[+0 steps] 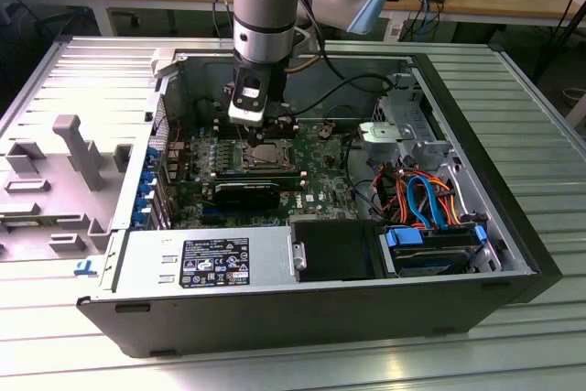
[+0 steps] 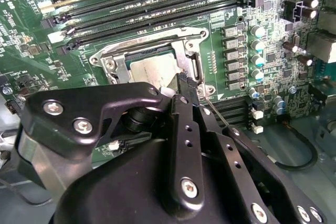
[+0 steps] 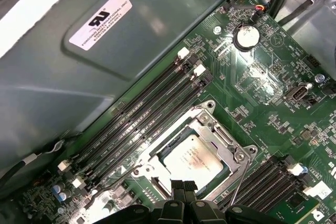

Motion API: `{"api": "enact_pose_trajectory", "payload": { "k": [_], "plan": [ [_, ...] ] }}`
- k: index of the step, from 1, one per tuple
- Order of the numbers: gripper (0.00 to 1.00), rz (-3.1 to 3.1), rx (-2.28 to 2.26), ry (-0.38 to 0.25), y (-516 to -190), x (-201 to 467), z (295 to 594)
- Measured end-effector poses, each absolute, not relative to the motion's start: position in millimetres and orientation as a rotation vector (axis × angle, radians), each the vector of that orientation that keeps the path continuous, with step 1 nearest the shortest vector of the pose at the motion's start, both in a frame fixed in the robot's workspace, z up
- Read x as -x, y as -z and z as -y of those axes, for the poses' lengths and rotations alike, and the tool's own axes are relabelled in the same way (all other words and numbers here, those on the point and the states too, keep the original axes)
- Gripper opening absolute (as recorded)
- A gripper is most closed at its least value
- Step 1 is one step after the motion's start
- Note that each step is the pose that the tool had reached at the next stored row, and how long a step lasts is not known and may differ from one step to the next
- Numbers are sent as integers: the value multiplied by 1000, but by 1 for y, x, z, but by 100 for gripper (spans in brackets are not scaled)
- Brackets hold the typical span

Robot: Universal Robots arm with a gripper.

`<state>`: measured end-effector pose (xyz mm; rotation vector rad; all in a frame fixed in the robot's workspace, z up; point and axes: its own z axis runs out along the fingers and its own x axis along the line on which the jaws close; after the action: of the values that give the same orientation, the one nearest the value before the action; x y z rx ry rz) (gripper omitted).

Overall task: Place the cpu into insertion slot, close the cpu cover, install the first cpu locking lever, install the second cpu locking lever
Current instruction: 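Install the first cpu locking lever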

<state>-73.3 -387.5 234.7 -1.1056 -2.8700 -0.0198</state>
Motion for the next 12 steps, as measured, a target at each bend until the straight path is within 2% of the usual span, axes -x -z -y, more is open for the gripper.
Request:
{"api": "enact_pose_trajectory", "payload": {
  "k": [12],
  "plan": [
    [11, 2892, 1045, 17, -235, 73, 387]
  ]
}}
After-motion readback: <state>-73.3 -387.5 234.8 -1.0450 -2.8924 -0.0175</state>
